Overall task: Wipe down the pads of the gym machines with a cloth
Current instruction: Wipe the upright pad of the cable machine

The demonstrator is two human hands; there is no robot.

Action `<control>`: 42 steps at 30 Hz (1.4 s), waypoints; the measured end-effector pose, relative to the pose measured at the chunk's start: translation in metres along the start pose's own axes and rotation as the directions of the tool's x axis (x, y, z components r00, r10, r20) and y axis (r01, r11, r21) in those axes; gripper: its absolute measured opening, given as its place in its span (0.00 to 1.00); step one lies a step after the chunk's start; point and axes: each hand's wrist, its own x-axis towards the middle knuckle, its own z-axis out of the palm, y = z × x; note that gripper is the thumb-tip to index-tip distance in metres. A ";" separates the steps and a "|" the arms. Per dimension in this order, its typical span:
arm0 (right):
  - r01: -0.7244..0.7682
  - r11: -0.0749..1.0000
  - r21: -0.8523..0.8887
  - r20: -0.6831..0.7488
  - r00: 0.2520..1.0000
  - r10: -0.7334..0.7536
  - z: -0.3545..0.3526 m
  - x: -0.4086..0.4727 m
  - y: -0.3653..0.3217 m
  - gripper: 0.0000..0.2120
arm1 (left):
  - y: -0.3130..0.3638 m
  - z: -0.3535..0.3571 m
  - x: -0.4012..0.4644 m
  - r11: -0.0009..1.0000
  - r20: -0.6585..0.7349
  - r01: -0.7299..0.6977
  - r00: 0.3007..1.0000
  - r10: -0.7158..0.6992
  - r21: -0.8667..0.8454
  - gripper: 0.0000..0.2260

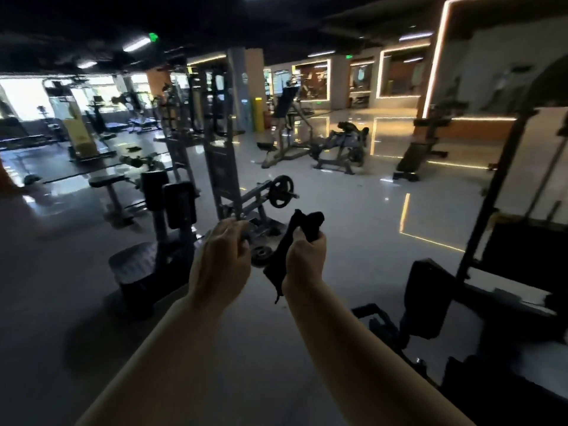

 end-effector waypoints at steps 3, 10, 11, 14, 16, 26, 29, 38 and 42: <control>0.046 0.999 -0.020 -0.102 0.994 -0.048 0.029 0.033 -0.003 0.06 | -0.026 0.021 0.056 0.994 0.055 -0.048 0.997 0.054 -0.096 0.16; 0.145 0.987 -0.069 -0.325 0.932 -0.159 0.033 0.117 -0.014 0.13 | -0.020 0.109 0.148 0.935 0.169 -0.165 0.959 0.226 -0.313 0.17; 0.158 0.985 -0.069 -0.355 0.919 -0.172 0.027 0.131 -0.015 0.13 | -0.015 0.126 0.155 0.921 0.179 -0.183 0.950 0.256 -0.345 0.17; 0.217 0.971 -0.097 -0.463 0.854 -0.237 0.003 0.175 -0.017 0.14 | 0.002 0.180 0.177 0.876 0.206 -0.256 0.909 0.361 -0.409 0.17; 0.233 0.967 -0.106 -0.523 0.814 -0.254 -0.015 0.208 -0.019 0.14 | 0.016 0.215 0.192 0.851 0.229 -0.278 0.884 0.408 -0.445 0.17; 0.256 0.964 -0.077 -0.653 0.718 -0.242 -0.070 0.387 -0.064 0.18 | 0.094 0.380 0.298 0.770 0.316 -0.334 0.768 0.557 -0.543 0.17; 0.265 0.961 -0.083 -0.693 0.677 -0.247 -0.089 0.427 -0.071 0.18 | 0.120 0.424 0.317 0.741 0.334 -0.332 0.734 0.591 -0.584 0.17; 0.347 0.938 -0.003 -0.834 0.517 -0.194 -0.143 0.496 -0.061 0.18 | 0.167 0.540 0.329 0.639 0.432 -0.300 0.533 0.728 -0.708 0.17; 0.330 0.943 -0.050 -0.900 0.394 -0.186 -0.155 0.517 -0.050 0.18 | 0.179 0.587 0.331 0.561 0.430 -0.275 0.413 0.803 -0.781 0.17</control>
